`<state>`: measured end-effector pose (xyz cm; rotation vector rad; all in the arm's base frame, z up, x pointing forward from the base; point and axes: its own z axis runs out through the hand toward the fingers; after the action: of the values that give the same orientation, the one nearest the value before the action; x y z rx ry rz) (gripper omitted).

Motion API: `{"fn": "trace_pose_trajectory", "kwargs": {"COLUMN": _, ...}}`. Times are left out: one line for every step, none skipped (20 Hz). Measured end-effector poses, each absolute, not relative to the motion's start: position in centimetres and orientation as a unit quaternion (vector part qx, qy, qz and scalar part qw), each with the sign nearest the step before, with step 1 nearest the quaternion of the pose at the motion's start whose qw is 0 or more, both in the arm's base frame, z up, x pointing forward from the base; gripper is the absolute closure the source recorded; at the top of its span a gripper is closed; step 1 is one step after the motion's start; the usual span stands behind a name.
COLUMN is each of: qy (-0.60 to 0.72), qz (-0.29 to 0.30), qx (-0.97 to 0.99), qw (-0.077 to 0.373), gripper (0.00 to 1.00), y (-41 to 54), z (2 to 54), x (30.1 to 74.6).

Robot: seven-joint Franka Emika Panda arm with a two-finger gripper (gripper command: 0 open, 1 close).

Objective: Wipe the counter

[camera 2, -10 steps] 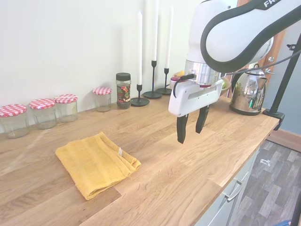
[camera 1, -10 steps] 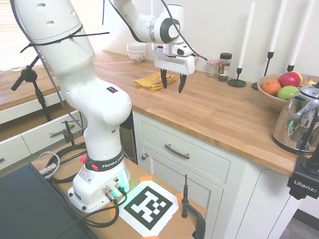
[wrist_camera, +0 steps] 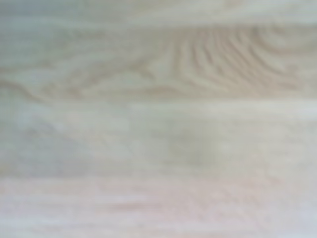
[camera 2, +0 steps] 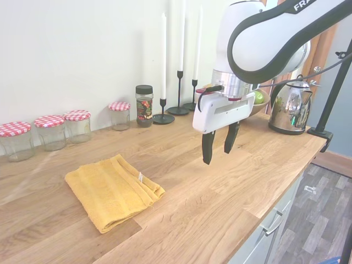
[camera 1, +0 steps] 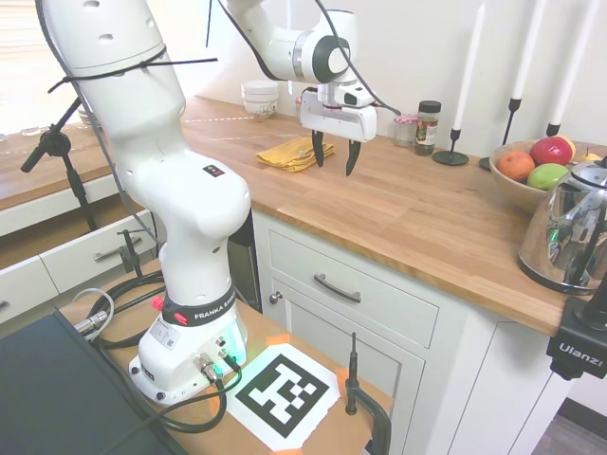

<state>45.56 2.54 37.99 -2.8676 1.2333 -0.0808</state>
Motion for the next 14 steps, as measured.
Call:
{"fn": "trace_pose_trajectory", "kwargs": {"qy": 0.391, "qz": -0.029, "qx": -0.920, "qw": 0.010, "gripper": 0.00, "y": 3.0, "z": 38.2, "x": 46.1}}
{"fn": "trace_pose_trajectory", "kwargs": {"qy": 0.387, "qz": -0.031, "qx": -0.922, "qw": 0.011, "gripper": 0.00, "y": 3.5, "z": 38.4, "x": 46.6}}
{"fn": "trace_pose_trajectory", "kwargs": {"qy": 0.383, "qz": -0.033, "qx": -0.923, "qw": 0.012, "gripper": 0.00, "y": 4.0, "z": 38.7, "x": 47.1}}
{"fn": "trace_pose_trajectory", "kwargs": {"qy": 0.379, "qz": -0.034, "qx": -0.925, "qw": 0.012, "gripper": 0.00, "y": 4.5, "z": 38.8, "x": 47.6}}
{"fn": "trace_pose_trajectory", "kwargs": {"qy": 0.374, "qz": -0.035, "qx": -0.927, "qw": 0.009, "gripper": 0.00, "y": 5.0, "z": 38.9, "x": 48.1}}
{"fn": "trace_pose_trajectory", "kwargs": {"qy": 0.371, "qz": -0.035, "qx": -0.928, "qw": 0.008, "gripper": 0.00, "y": 5.5, "z": 39.0, "x": 48.6}}
{"fn": "trace_pose_trajectory", "kwargs": {"qy": 0.367, "qz": -0.035, "qx": -0.930, "qw": 0.008, "gripper": 0.00, "y": 6.1, "z": 39.1, "x": 49.0}}
{"fn": "trace_pose_trajectory", "kwargs": {"qy": 0.361, "qz": -0.035, "qx": -0.932, "qw": 0.007, "gripper": 0.00, "y": 6.9, "z": 39.1, "x": 49.5}}
{"fn": "trace_pose_trajectory", "kwargs": {"qy": 0.357, "qz": -0.034, "qx": -0.934, "qw": 0.004, "gripper": 0.00, "y": 7.7, "z": 39.1, "x": 49.8}}
{"fn": "trace_pose_trajectory", "kwargs": {"qy": 0.352, "qz": -0.033, "qx": -0.935, "qw": 0.003, "gripper": 0.00, "y": 8.6, "z": 39.0, "x": 50.2}}
{"fn": "trace_pose_trajectory", "kwargs": {"qy": 0.348, "qz": -0.034, "qx": -0.937, "qw": 0.001, "gripper": 0.00, "y": 9.6, "z": 39.0, "x": 50.5}}
{"fn": "trace_pose_trajectory", "kwargs": {"qy": 0.344, "qz": -0.034, "qx": -0.938, "qw": -0.001, "gripper": 0.00, "y": 10.6, "z": 38.9, "x": 50.8}}
{"fn": "trace_pose_trajectory", "kwargs": {"qy": 0.340, "qz": -0.034, "qx": -0.940, "qw": -0.003, "gripper": 0.00, "y": 11.6, "z": 38.8, "x": 51.1}}
{"fn": "trace_pose_trajectory", "kwargs": {"qy": 0.335, "qz": -0.034, "qx": -0.942, "qw": -0.007, "gripper": 0.00, "y": 12.7, "z": 38.8, "x": 51.2}}
